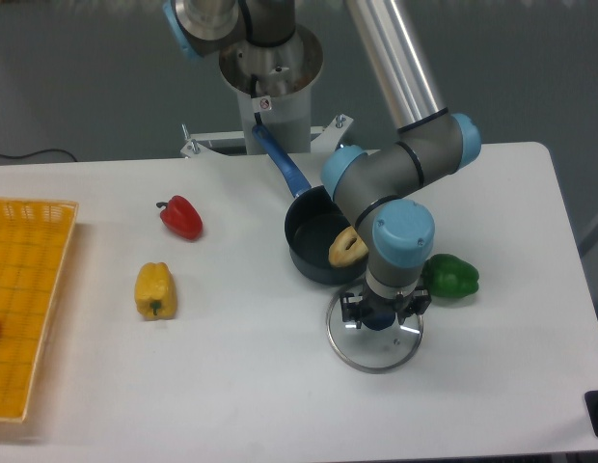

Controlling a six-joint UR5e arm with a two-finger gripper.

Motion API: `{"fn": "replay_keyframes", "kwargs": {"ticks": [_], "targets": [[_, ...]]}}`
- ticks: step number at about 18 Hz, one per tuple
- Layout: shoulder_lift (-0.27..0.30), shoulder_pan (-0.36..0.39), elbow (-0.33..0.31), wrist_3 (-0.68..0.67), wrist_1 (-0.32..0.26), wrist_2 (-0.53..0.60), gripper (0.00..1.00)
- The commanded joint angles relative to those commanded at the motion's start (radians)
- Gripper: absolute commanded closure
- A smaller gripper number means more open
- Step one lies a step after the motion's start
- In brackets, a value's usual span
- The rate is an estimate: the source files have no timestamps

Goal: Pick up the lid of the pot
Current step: 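Close the gripper on the blue knob of the lid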

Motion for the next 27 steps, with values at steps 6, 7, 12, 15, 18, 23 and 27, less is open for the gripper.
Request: {"fn": "replay_keyframes", "kwargs": {"ticks": [6, 7, 12, 15, 18, 23, 27], "targets": [[0.006, -0.002, 0.0, 0.003, -0.005, 0.003, 0.33], [0.008, -0.002, 0.0, 0.005, -0.005, 0.003, 0.32], [0.009, -0.002, -0.002, 0.006, -0.005, 0.003, 0.33], [0.009, -0.002, 0.006, 0.006, -0.005, 0.003, 0.33], [0.012, -0.002, 0.026, 0.008, -0.024, 0.006, 0.33], [0.014, -0.015, 0.089, 0.077, -0.152, 0.046, 0.33], [0.026, -0.017, 0.121, 0.12, -0.198, 0.051, 0.33]]}}
